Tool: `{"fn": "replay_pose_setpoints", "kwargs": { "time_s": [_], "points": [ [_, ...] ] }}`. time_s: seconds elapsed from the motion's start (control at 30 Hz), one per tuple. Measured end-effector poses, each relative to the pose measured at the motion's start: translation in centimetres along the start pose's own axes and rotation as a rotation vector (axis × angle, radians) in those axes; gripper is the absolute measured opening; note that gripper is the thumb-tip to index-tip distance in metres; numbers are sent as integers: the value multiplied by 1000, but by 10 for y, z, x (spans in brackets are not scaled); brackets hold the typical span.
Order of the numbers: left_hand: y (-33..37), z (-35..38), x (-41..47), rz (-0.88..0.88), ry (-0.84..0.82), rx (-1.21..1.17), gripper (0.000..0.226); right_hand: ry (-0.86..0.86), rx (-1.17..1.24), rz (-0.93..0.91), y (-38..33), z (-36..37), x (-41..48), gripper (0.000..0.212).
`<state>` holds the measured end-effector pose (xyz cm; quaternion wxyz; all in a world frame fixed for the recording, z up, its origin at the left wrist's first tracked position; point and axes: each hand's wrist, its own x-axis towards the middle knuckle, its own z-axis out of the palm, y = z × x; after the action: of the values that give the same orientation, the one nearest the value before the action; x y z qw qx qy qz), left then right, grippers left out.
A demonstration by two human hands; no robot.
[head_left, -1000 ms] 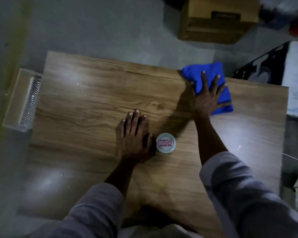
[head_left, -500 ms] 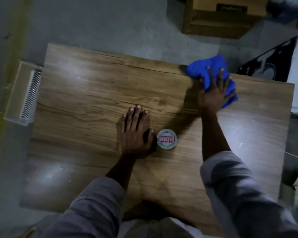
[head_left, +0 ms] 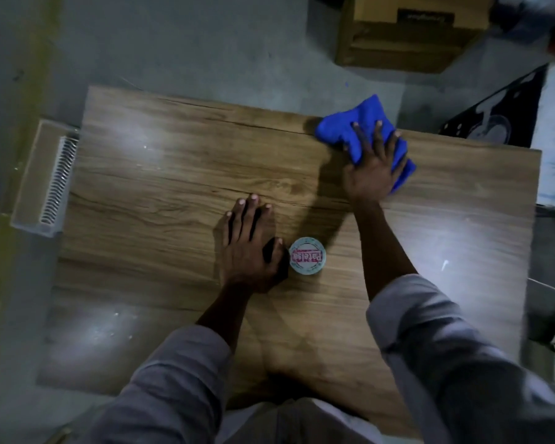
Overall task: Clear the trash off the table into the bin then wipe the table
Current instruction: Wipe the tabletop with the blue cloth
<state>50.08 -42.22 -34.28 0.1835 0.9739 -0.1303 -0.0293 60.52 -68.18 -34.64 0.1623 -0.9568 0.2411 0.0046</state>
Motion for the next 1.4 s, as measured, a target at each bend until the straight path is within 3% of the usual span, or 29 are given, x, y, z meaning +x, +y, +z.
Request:
{"fn": "replay_pose_setpoints", "kwargs": {
  "time_s": [0.07, 0.2, 0.27, 0.33, 0.47, 0.53, 0.6, 0.67, 0.73, 0.8, 0.87, 1.03, 1.1, 1.23, 1.4],
  "points": [
    [-1, 1, 0, 1, 13, -3, 73, -27, -27, -192, -13, 6, -17, 75],
    [2, 2, -2, -24, 76, -48, 71, -181, -84, -850, -19, 20, -81, 69],
    [3, 2, -3, -28, 64, -77, 76, -237, -49, -963, -7, 8, -77, 69],
    [3, 2, -3, -11, 48, -86, 77, -202, -38, -839, 13, -1, -59, 76],
    [-2, 4, -3, 2, 4, -68, 75, -69, 44, -120, 33, -15, -40, 82],
    [-3, 5, -3, 15, -8, -58, 72, -96, 46, 54, 16, -15, -54, 81],
    [-3, 5, -4, 13, -14, -47, 70, -159, 30, -41, -7, -9, -79, 79],
    [0, 2, -5, 2, -16, -47, 69, -214, 42, -284, -23, 1, -112, 76],
    [2, -2, -7, -11, -26, -71, 70, -257, 56, -495, -21, 8, -142, 75],
    [2, -6, -9, -12, -40, -112, 71, -321, 101, -590, -4, 2, -152, 72],
    [-3, -8, -12, 23, -66, -98, 72, -313, 154, -544, 20, -3, -151, 71],
    [-1, -23, -22, 22, -210, -25, 83, -258, 154, -13, 30, -24, -137, 68],
    [11, -30, -32, -13, -204, -57, 88, -297, 64, -49, 10, -21, -155, 65],
    [31, -28, -62, -1, -102, -98, 77, -381, 132, -293, -16, -2, -218, 76],
    [41, -21, -95, 108, -297, -45, 73, -478, 86, -363, -11, -8, -248, 90]
  ]
}}
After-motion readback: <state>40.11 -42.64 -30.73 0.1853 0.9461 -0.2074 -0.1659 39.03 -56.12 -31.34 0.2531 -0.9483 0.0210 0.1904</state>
